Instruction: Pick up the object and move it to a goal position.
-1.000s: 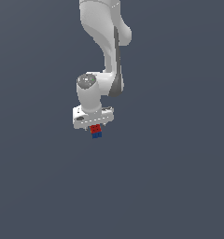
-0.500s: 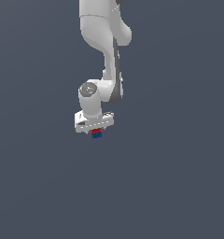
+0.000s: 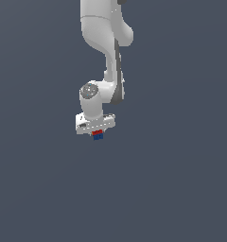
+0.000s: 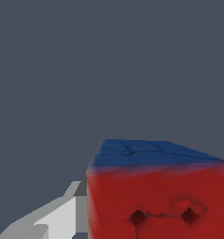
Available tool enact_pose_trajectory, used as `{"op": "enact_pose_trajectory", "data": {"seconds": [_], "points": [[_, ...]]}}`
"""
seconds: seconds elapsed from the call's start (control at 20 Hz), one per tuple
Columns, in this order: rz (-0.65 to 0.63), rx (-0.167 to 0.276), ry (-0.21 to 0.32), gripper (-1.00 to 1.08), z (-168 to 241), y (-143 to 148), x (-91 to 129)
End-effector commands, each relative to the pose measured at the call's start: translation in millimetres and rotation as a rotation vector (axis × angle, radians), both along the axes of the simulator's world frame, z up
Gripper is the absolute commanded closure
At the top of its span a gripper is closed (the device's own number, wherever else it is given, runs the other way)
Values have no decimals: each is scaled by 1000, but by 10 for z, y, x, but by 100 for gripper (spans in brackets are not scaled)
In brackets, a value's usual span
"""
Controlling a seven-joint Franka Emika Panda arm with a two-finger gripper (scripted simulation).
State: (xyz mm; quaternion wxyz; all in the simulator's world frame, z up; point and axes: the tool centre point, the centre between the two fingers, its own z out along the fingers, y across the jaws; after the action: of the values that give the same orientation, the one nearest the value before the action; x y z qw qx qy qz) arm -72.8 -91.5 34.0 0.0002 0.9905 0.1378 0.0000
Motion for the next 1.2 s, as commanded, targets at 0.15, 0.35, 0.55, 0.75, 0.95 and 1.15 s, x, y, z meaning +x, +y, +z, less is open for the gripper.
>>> {"op": "enact_pose_trajectory", "data": {"seconds": [0.15,0.35,0.55,0.75,0.95,1.15], "points": [[0,0,0,108,10,1,5],[0,0,0,108,92,2,44],[0,0,0,108,255,5,121],[0,0,0,108,497,8,236],[1,0,0,108,813,15,391],[1,0,0,108,1165,18,568]]}}
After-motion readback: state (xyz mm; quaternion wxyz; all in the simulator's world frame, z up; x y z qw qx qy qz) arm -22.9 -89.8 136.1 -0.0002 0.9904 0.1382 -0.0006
